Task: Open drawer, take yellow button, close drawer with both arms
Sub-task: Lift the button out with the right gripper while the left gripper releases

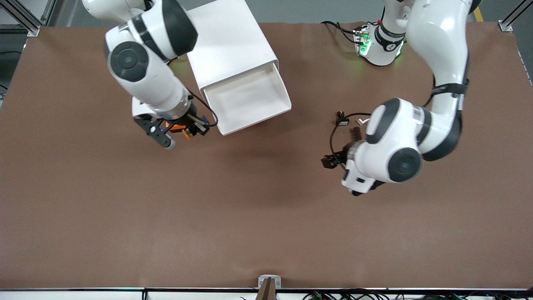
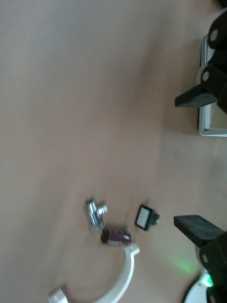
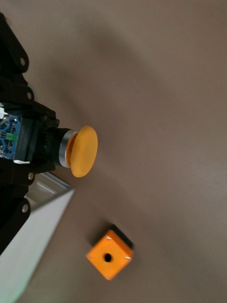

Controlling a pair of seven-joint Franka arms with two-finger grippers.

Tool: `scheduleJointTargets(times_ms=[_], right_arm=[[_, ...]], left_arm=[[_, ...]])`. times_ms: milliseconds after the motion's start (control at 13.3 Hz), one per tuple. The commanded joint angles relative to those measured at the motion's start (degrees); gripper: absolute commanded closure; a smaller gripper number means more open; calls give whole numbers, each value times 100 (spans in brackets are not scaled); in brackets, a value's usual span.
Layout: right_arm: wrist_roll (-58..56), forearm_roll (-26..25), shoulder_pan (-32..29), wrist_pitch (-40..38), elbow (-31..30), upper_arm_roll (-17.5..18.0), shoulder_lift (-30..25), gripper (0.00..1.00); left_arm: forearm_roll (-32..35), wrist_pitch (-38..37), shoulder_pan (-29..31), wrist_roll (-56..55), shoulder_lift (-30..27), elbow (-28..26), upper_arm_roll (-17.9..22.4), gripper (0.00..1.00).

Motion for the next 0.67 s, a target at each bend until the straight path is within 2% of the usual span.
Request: scheduleJointTargets(times_ms=[0,300,600], right_arm=[[-1298,-44,-718,-88,62,94,24,99],[-3427,-44,-1835,-26,27,94,339,99],[-4720,-79,-2434,482,10,94,832,98]], left_arm=[[166,549,-435,-92,-102,-125,29,0],[113,1367,-989,-924,29,-204,3,0],[113,1457,-1586,-1760,144,-265,-15,0]])
